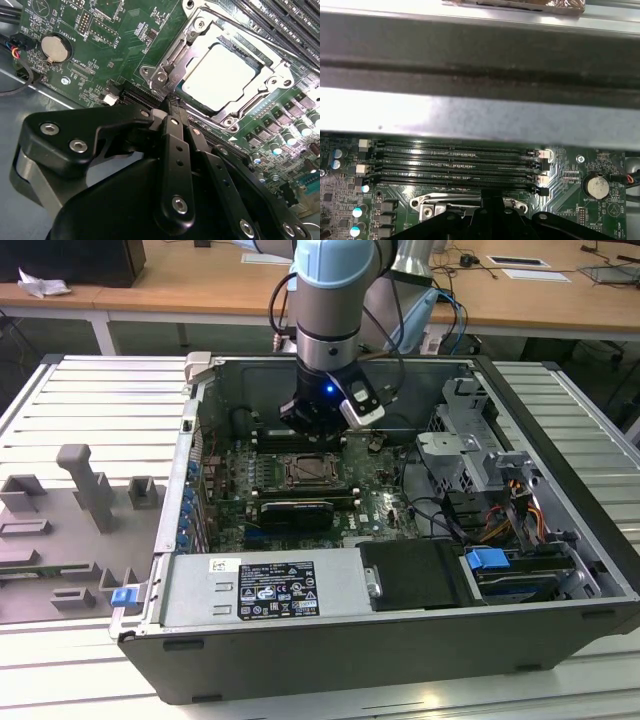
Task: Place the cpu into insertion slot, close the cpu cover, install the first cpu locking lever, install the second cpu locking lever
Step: 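Install the second cpu locking lever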
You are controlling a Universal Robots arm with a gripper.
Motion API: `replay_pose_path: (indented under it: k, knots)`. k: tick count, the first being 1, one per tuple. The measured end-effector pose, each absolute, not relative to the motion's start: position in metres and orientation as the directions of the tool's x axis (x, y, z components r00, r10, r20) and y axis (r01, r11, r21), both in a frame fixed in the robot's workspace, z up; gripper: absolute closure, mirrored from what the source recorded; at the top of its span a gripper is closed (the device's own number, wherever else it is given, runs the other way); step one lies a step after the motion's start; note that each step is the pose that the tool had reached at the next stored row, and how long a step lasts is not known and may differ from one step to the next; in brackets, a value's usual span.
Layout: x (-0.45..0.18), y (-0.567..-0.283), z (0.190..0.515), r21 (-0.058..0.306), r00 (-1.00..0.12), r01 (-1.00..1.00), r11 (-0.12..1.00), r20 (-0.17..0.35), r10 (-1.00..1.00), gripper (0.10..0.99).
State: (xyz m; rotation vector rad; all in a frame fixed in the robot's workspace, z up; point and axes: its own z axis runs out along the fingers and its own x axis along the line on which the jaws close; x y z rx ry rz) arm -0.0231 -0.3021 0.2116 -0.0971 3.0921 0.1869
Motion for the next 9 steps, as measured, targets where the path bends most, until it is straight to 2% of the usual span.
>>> replay_pose_path:
  k: [9]
  knots:
    - [-0.0231,-0.3061,0.2117,0.119,-0.997,-0.065,0.991,-0.046,-0.06,0.98]
